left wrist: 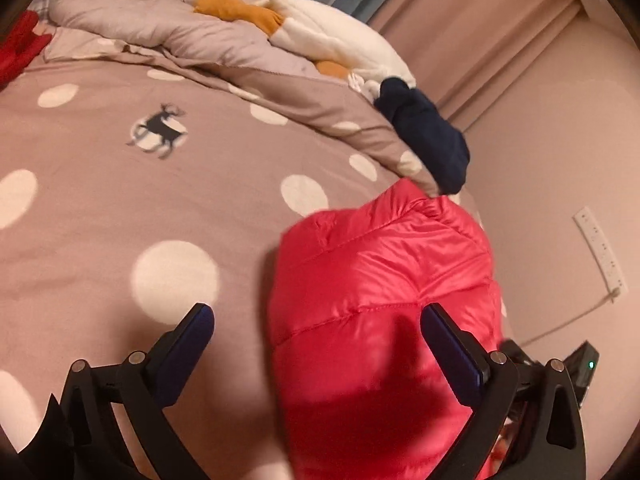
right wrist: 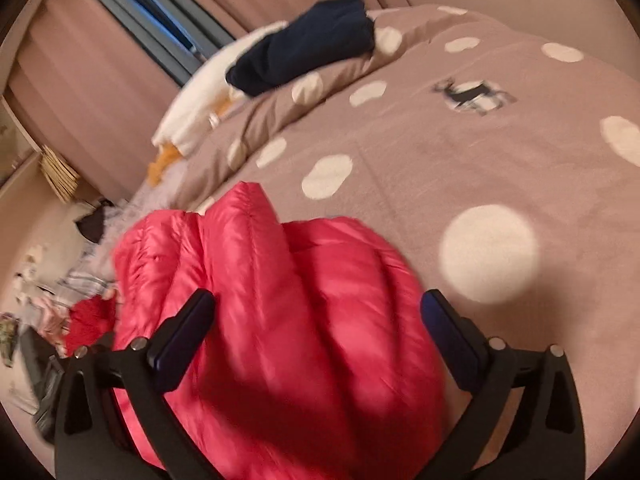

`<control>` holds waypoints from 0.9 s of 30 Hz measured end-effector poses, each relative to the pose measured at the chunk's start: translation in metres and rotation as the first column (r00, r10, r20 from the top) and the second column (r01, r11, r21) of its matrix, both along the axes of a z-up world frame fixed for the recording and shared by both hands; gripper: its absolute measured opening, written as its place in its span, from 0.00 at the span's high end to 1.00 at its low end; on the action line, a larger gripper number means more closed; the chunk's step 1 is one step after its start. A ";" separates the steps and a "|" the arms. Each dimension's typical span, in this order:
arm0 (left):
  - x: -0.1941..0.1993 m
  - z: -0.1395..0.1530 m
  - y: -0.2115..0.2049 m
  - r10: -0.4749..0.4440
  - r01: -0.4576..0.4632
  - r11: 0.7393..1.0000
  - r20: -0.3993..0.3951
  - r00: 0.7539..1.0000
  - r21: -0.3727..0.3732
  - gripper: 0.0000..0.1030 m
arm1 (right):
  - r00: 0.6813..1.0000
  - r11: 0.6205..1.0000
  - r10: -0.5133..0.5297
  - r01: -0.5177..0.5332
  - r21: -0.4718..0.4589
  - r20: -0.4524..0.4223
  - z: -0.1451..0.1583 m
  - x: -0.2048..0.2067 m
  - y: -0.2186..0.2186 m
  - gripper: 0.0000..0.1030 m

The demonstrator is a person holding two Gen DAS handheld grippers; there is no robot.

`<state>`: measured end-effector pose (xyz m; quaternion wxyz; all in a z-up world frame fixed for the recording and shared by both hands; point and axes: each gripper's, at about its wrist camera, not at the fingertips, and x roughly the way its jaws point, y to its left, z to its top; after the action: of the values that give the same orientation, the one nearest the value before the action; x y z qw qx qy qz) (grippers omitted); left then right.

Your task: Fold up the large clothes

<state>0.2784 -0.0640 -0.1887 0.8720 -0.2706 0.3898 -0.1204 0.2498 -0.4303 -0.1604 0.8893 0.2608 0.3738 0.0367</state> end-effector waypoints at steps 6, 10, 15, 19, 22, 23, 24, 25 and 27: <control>-0.008 -0.020 0.011 -0.084 0.076 0.987 -0.048 0.995 -0.143 0.01 | 0.999 0.977 0.013 -0.004 0.215 -0.039 -0.023 -0.038 -0.042 0.00; 0.001 -0.058 -0.001 -0.206 0.147 0.910 -0.114 0.972 -0.388 0.01 | 0.995 0.923 0.037 0.002 0.386 -0.096 -0.064 -0.040 -0.038 0.00; 0.007 -0.076 -0.019 -0.283 0.186 0.837 -0.116 0.952 -0.515 0.00 | 0.985 0.852 0.170 -0.144 0.504 -0.005 -0.074 -0.026 -0.007 0.01; 0.006 -0.062 -0.036 -0.309 0.253 0.880 -0.081 0.948 -0.403 0.00 | 0.982 0.808 0.187 -0.155 0.569 0.002 -0.090 -0.018 -0.001 0.46; 0.001 -0.054 -0.047 -0.317 0.283 0.901 -0.054 0.947 -0.328 0.00 | 0.983 0.755 0.182 -0.130 0.643 -0.016 -0.109 -0.016 0.001 0.68; 0.001 -0.047 -0.048 -0.321 0.292 0.905 -0.046 0.946 -0.310 0.00 | 0.984 0.759 0.179 -0.140 0.636 0.003 -0.106 -0.018 0.001 0.68; -0.001 -0.040 -0.052 -0.331 0.308 0.908 -0.033 0.943 -0.285 0.00 | 0.982 0.771 0.186 -0.157 0.617 0.018 -0.100 -0.019 0.005 0.69; -0.004 -0.035 -0.054 -0.336 0.318 0.909 -0.022 0.942 -0.269 0.00 | 0.980 0.781 0.199 -0.175 0.599 0.028 -0.094 -0.019 0.007 0.71; -0.006 -0.027 -0.059 -0.339 0.327 0.908 -0.002 0.941 -0.262 0.00 | 0.973 0.778 0.216 -0.218 0.589 0.075 -0.082 -0.021 0.010 0.74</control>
<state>0.2719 -0.1227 -0.2158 0.7866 -0.3140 0.4317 -0.3104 0.2288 -0.4201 -0.2429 0.7534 0.4808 0.3695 0.2544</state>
